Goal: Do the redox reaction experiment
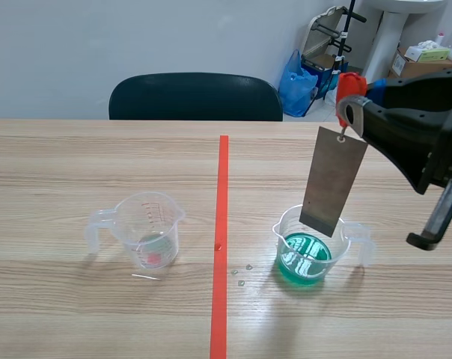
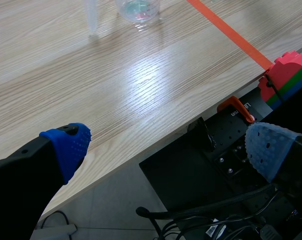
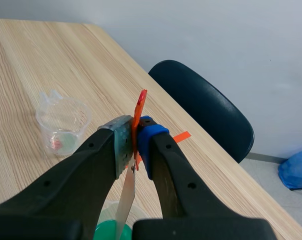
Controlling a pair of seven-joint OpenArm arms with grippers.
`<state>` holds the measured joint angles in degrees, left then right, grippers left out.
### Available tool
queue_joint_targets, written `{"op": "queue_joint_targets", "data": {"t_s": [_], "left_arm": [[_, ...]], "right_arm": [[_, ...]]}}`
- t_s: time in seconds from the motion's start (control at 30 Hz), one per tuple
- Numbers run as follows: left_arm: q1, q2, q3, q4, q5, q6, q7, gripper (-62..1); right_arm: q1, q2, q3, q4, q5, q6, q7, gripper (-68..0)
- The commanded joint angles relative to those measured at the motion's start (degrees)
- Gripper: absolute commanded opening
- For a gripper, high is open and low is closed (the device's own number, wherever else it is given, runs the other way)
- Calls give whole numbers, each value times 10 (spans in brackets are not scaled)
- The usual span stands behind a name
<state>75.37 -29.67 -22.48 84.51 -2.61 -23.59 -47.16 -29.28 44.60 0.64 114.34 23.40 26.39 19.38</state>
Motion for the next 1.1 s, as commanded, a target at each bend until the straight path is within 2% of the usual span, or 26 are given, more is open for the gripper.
{"op": "queue_joint_targets", "data": {"t_s": [0.0, 0.77, 1.07], "left_arm": [[1, 3, -2, 6, -6, 3, -10, 14], [1, 3, -2, 6, -6, 3, -10, 14], [1, 3, -2, 6, -8, 3, -10, 14]], "right_arm": [[4, 5, 2, 10, 6, -2, 9, -656], [6, 5, 1, -1, 6, -2, 2, -656], [19, 5, -8, -40, 6, 0, 46, -656]]}}
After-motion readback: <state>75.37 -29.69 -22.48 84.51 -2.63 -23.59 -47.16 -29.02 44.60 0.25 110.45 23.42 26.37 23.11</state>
